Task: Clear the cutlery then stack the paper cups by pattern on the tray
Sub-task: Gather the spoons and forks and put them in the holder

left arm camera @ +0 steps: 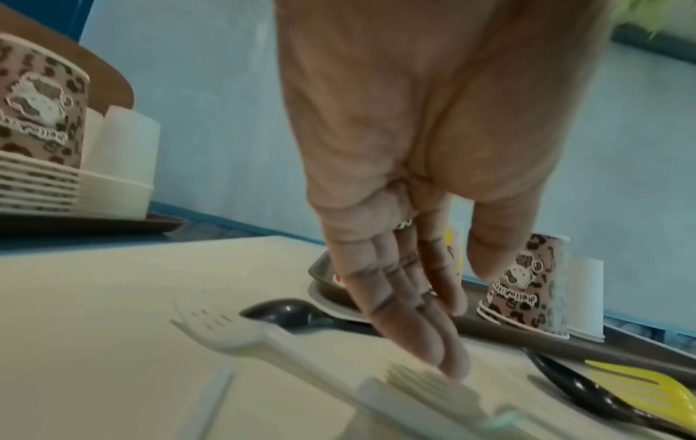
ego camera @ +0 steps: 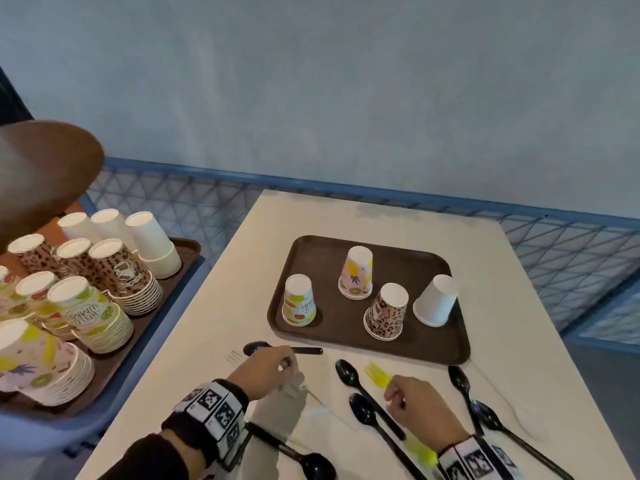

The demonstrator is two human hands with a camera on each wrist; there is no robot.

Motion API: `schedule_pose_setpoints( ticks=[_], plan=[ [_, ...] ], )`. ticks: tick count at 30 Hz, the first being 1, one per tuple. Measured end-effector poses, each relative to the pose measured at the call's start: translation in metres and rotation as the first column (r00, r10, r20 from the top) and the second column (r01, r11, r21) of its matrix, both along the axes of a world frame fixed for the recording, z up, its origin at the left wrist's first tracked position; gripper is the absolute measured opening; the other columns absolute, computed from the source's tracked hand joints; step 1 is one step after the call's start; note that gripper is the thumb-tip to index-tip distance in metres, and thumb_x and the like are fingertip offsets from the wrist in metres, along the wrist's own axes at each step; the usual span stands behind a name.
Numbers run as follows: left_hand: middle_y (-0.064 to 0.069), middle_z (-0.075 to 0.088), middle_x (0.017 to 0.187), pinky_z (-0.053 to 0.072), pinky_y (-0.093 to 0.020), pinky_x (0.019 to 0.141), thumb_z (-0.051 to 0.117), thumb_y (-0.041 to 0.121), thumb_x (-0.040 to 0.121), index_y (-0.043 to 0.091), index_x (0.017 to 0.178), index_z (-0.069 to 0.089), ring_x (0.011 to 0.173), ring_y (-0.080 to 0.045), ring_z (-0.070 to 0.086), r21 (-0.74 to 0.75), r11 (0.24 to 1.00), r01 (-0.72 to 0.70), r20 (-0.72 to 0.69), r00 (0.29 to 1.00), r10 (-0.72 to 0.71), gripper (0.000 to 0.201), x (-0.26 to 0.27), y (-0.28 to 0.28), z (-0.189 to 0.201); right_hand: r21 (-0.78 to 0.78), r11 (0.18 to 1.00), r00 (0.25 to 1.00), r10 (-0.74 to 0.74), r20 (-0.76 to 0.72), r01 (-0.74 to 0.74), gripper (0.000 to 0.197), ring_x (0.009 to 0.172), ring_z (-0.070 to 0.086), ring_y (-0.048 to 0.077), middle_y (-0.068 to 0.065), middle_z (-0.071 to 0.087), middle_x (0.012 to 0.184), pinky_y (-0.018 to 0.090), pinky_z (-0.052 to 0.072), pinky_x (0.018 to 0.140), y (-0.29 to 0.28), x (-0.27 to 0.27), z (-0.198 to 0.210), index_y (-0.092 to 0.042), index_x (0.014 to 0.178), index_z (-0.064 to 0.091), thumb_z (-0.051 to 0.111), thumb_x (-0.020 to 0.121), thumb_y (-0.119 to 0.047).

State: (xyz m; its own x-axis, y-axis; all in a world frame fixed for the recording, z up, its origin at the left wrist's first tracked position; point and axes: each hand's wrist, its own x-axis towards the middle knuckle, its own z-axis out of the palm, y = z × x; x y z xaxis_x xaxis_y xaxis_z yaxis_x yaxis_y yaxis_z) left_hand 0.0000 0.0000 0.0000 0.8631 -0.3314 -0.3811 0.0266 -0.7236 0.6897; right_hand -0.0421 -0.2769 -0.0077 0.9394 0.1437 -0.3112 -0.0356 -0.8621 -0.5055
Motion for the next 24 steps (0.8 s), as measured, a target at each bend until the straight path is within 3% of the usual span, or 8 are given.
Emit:
schedule_pose_setpoints(
  ticks=[2,5,9,11,14,18,21,24],
  plan=[
    [0.004,0.058,0.075,0.042,-0.014,0.050,0.052,0.015,0.086,0.023,0.074,0.053,0.058,-0.009,0.055,-0.053,0.995,-0.082,-0.006,0.997,0.082,0.015,0.006,-0.007,-0.006,-0.078,0.997,1.000,0.012,0.023,-0.010,0.015,0.088,0.057,0.016,-0.008,0.052,0.081,0.022,0.038,0.075,0.011,0.008,-0.002,-0.024,0.088,0.056,0.056,0.077,-0.013],
    [-0.003,0.060,0.077,0.050,-0.022,0.051,0.052,0.012,0.086,0.023,0.071,0.053,0.062,-0.017,0.060,-0.085,0.989,-0.124,-0.074,0.990,0.118,0.019,0.012,-0.018,-0.007,-0.213,0.973,0.995,0.080,-0.061,-0.091,0.020,0.087,0.047,0.018,0.002,0.052,0.097,0.025,0.035,0.074,0.021,0.014,-0.003,-0.018,0.098,0.055,0.061,0.080,-0.019],
    [-0.013,0.061,0.083,0.050,-0.024,0.054,0.049,0.014,0.091,0.016,0.075,0.050,0.063,-0.020,0.060,-0.124,0.978,-0.165,-0.155,0.977,0.145,0.016,0.013,-0.034,-0.001,-0.303,0.946,0.991,0.093,-0.096,-0.118,0.024,0.108,0.055,0.027,0.011,0.061,0.116,0.030,0.043,0.085,0.021,0.018,-0.007,-0.009,0.106,0.059,0.057,0.082,-0.012],
    [-0.012,0.061,0.081,0.049,-0.022,0.053,0.049,0.020,0.093,0.013,0.076,0.050,0.061,-0.019,0.059,-0.146,0.973,-0.177,-0.166,0.974,0.152,0.019,0.012,-0.044,0.004,-0.278,0.957,0.994,0.061,-0.091,-0.084,0.025,0.107,0.057,0.028,0.011,0.064,0.112,0.028,0.044,0.084,0.020,0.020,-0.004,-0.009,0.104,0.061,0.057,0.080,-0.012],
    [-0.008,0.061,0.074,0.049,-0.021,0.054,0.048,0.034,0.094,0.006,0.083,0.055,0.059,-0.016,0.059,-0.179,0.970,-0.163,-0.214,0.969,0.123,0.030,0.010,-0.062,0.012,-0.116,0.993,1.000,-0.022,0.010,0.023,0.017,0.088,0.062,0.024,0.006,0.065,0.086,0.026,0.045,0.075,0.019,0.023,0.008,-0.010,0.091,0.065,0.059,0.076,-0.009],
    [-0.004,0.062,0.087,0.050,-0.023,0.062,0.048,0.038,0.093,0.006,0.099,0.056,0.073,-0.013,0.061,-0.406,0.878,-0.253,-0.438,0.897,0.056,0.034,0.004,-0.085,0.020,0.198,0.979,0.990,-0.080,0.114,0.056,0.013,0.052,0.050,0.000,-0.005,0.057,0.065,0.012,0.039,0.059,0.034,0.017,0.028,-0.017,0.074,0.057,0.069,0.075,-0.012],
    [-0.003,0.065,0.082,0.050,-0.028,0.068,0.043,0.027,0.097,0.010,0.082,0.057,0.073,-0.012,0.063,-0.559,0.722,-0.408,-0.459,0.877,0.140,0.026,0.002,-0.096,0.025,0.276,0.959,0.978,-0.117,0.170,0.067,0.012,0.056,0.054,-0.006,-0.015,0.054,0.065,0.011,0.038,0.062,0.039,0.008,0.028,-0.016,0.075,0.060,0.069,0.073,-0.008],
    [-0.005,0.065,0.063,0.053,-0.024,0.059,0.040,0.021,0.098,0.010,0.068,0.049,0.055,-0.014,0.063,-0.587,0.660,-0.468,-0.397,0.877,0.269,0.034,0.005,-0.095,0.028,0.105,0.990,0.988,-0.106,0.116,0.094,0.023,0.074,0.056,0.007,-0.003,0.059,0.083,0.022,0.039,0.069,0.024,-0.009,0.018,-0.014,0.089,0.059,0.073,0.071,-0.018]
  ],
)
